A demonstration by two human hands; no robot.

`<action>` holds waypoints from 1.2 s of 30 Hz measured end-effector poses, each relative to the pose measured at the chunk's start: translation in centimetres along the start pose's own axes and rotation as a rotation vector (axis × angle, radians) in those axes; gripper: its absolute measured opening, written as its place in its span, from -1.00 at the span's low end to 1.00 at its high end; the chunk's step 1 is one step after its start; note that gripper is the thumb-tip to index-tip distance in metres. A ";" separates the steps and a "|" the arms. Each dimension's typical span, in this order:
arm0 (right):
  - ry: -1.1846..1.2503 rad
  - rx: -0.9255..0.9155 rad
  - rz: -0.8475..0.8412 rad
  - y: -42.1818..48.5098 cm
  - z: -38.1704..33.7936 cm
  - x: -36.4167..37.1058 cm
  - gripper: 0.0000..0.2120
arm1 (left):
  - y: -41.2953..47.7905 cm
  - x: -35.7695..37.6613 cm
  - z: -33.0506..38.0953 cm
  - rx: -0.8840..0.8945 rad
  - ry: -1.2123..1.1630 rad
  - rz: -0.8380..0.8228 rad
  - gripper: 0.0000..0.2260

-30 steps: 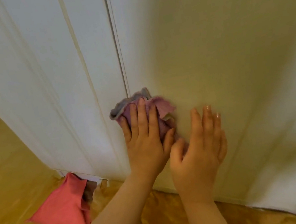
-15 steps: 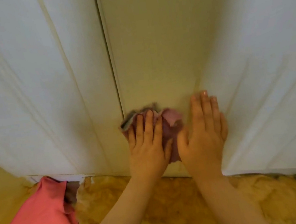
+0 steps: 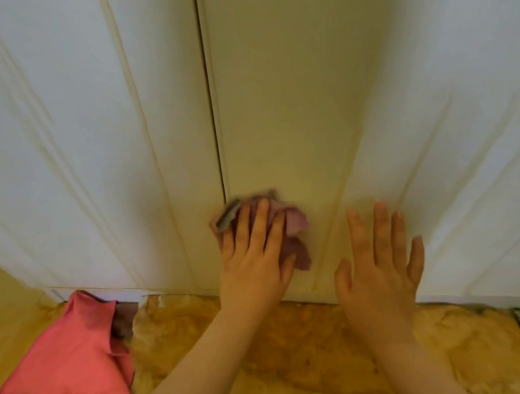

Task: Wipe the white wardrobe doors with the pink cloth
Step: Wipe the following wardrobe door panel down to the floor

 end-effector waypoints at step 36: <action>0.181 0.138 -0.077 0.4 0.9 0.7 -0.33 | -2.5 2.8 0.7 0.031 0.027 -0.038 -0.42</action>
Point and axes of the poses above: each hand's wrist, its own y-axis towards the middle knuckle, its own x-axis out of the palm, z = x × y, the point moved 4 cm from there along y, towards the middle knuckle, and after that the axes turned 12 degrees about -z, right-handed, at the moved point
